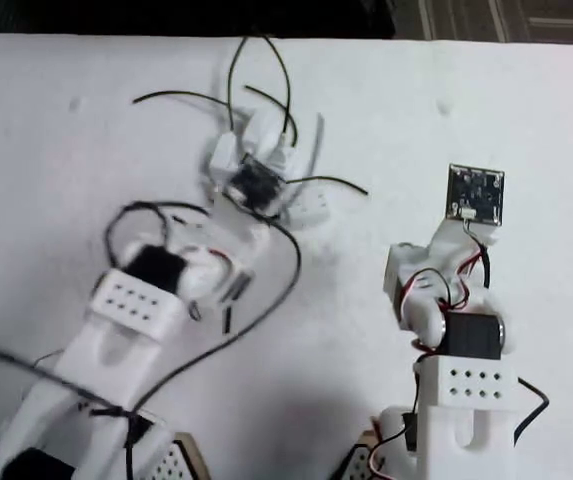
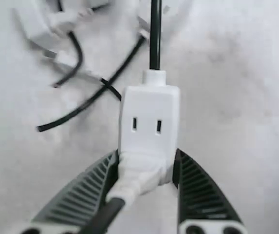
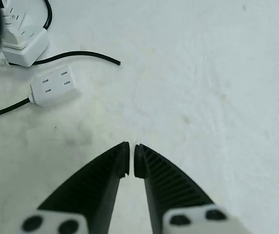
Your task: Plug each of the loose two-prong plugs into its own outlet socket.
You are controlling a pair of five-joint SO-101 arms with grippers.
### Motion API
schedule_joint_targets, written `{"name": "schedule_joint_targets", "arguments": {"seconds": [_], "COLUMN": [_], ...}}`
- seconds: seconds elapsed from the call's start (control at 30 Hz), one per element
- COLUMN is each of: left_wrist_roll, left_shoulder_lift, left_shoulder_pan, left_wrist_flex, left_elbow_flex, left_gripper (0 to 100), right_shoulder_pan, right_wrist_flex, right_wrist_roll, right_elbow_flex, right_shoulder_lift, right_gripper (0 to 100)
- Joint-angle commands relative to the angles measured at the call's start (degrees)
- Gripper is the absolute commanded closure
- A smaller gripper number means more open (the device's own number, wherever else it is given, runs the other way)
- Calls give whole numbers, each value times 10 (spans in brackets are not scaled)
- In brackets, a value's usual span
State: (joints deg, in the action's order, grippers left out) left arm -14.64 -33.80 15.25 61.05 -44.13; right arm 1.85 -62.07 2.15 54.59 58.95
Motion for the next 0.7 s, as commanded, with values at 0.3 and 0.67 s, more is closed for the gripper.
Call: {"name": "schedule_joint_targets", "arguments": {"seconds": [0.3, 0.67], "left_wrist_roll": [-42, -44], "left_shoulder_lift": [186, 445], "left_shoulder_pan": [-154, -203], "left_wrist_flex": [-35, -78], "left_elbow_flex": [242, 406], "left_gripper": [980, 876], "right_shoulder_pan": [-29, -29], "right_wrist_flex": [10, 11], "right_wrist_roll": [-7, -8], "right_elbow_flex": [8, 12], "right_shoulder_lift": [6, 6], "right_gripper": [975, 972]}}
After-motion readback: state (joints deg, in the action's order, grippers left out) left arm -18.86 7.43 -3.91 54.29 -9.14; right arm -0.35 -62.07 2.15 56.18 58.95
